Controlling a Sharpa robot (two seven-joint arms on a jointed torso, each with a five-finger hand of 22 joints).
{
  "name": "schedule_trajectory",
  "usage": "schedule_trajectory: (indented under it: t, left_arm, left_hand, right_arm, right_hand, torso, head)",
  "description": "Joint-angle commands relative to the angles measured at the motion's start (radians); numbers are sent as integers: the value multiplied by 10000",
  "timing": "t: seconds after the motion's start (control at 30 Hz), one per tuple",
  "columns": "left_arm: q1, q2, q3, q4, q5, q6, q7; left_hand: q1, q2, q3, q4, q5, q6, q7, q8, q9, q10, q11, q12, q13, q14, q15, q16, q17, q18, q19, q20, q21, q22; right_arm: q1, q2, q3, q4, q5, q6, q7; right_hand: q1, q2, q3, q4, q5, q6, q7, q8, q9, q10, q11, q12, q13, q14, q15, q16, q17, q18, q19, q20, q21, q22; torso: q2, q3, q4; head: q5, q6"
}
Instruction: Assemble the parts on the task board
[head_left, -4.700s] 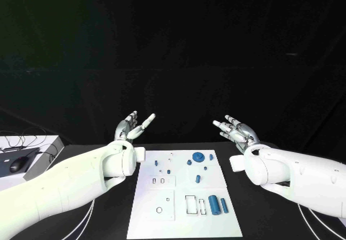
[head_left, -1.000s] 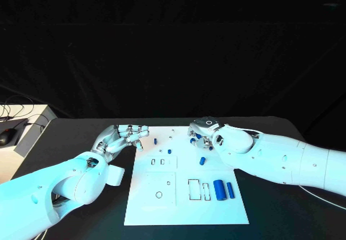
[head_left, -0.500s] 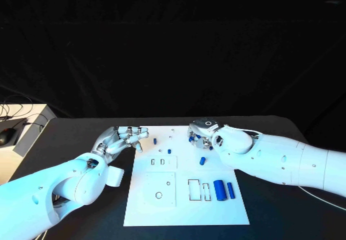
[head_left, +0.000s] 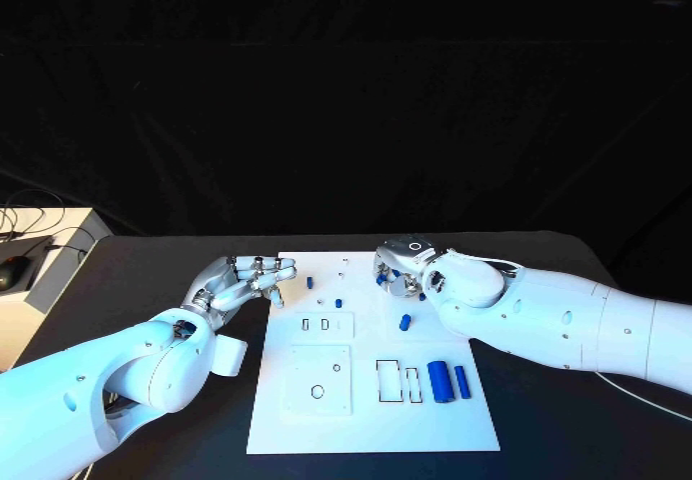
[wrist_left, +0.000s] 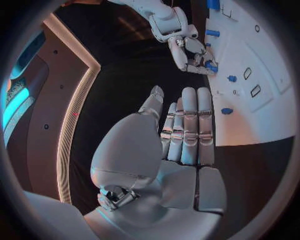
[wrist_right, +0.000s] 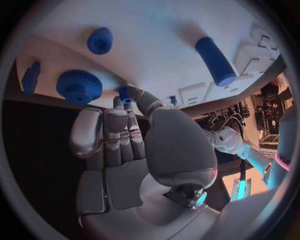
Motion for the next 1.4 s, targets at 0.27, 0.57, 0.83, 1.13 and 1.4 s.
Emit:
schedule_trajectory:
  t: [0.27, 0.57, 0.83, 1.13, 1.4]
  left_arm:
    - [-14, 7, 7, -8, 13, 180, 21]
    - [-17, -1, 7, -48, 13, 171, 29]
    - [-18, -9, 7, -37, 13, 165, 36]
    - [-18, -29, 7, 3, 13, 158, 41]
    - [-17, -22, 8, 67, 13, 164, 45]
  left_hand:
    - [-101, 9, -8, 23, -15, -75, -7, -11, 6, -79, 8, -3, -10, 39, 64, -79, -12, 112, 20, 83, 65, -16]
    - [-82, 7, -6, 4, -14, -86, -3, -10, 6, -101, 15, -6, -11, 36, 67, -97, -16, 114, 22, 84, 70, -27]
    - [-81, 6, -7, 2, -14, -88, -3, -10, 6, -104, 16, -6, -11, 35, 68, -99, -16, 114, 22, 84, 71, -29]
    - [-68, 7, -3, -15, -15, -99, -2, -9, 6, -118, 18, -2, -10, 32, 70, -113, -19, 116, 19, 88, 76, -39]
    - [-68, 7, -3, -15, -15, -99, -2, -9, 6, -118, 18, -2, -10, 32, 70, -113, -19, 116, 19, 88, 76, -39]
  right_arm:
    - [-63, -83, -29, 167, -9, -506, 30]
    - [-60, -128, 137, 440, -19, -918, -227]
    - [-54, 48, 220, 369, -128, -1139, -469]
    - [-26, 380, 281, 122, -250, -1172, -604]
    - [-7, 823, 319, -274, -470, -1308, -800]
  right_hand:
    - [152, 465, -208, -239, -29, 213, -71, 23, 392, 502, -340, 54, 27, 19, -122, 155, 328, -62, 48, -180, 183, 429]
    - [114, 527, -217, -359, -33, 183, -69, 20, 578, 495, -333, 51, 25, 43, -120, 77, 501, -78, 133, -179, -17, 825]
    - [106, 537, -205, -373, -26, 182, -71, 25, 610, 485, -335, 53, 24, 60, -116, 21, 562, -79, 207, -173, -241, 1078]
    - [126, 531, -217, -345, -63, 177, -66, 24, 603, 476, -323, 64, 25, 61, -115, -33, 640, -91, 394, -176, -729, 1650]
    - [126, 531, -217, -345, -63, 177, -66, 24, 603, 476, -323, 64, 25, 61, -115, -33, 640, -91, 394, -176, -729, 1650]
  torso:
    - [35, -7, 3]
    - [55, -24, -1]
    - [78, -39, 18]
    - [98, -50, 2]
    - [118, -52, 13]
  head:
    - [24, 10]
    - [48, 57]
    - [86, 57]
    - [121, 61]
    - [108, 63]
